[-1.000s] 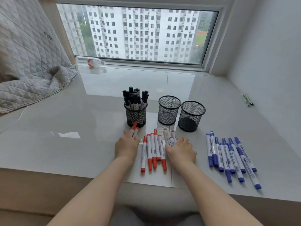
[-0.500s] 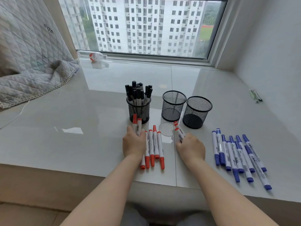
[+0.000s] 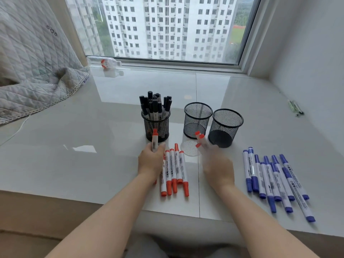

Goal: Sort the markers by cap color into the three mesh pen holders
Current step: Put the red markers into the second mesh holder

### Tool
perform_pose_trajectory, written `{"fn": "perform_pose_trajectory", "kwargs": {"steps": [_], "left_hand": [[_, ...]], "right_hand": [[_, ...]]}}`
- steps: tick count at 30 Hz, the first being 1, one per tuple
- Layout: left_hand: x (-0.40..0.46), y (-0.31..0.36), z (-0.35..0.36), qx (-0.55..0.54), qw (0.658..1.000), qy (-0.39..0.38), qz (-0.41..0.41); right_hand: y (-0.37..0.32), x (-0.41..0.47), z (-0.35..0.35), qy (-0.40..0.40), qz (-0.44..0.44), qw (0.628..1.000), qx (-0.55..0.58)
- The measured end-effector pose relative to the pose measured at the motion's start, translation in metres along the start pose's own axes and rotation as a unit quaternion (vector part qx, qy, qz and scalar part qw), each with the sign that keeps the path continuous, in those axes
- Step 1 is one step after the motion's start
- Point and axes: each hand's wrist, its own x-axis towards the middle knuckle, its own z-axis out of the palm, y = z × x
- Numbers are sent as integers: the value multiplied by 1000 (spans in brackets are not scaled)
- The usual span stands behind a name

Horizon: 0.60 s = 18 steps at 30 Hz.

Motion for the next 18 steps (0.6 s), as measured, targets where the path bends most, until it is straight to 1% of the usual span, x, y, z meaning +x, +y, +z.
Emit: {"fn": "perform_pose_trajectory", "kwargs": {"steps": [3,5,7,9,11,15,18], "left_hand": [[2,2,2,-14,1000,-4,19],[1,7,5,-15,998,-20,62],[1,17,9,-24,993,-40,105],[5,28,14,-44,988,-46,144],[10,45,21,-57,983,-45,171],[24,86,37,-115,966,-63,221],[36,114,51,-151,957,-81,233]], "right_hand": [[0,6,-1,4,14,999,50],[-3,12,-5,15,35,995,96],[-8,21,-10,25,46,992,111],[-16,33,-17,39,58,989,131],[-25,50,-26,61,71,978,187],[-44,89,-45,119,77,942,305],[-54,117,-56,151,110,876,445]]}}
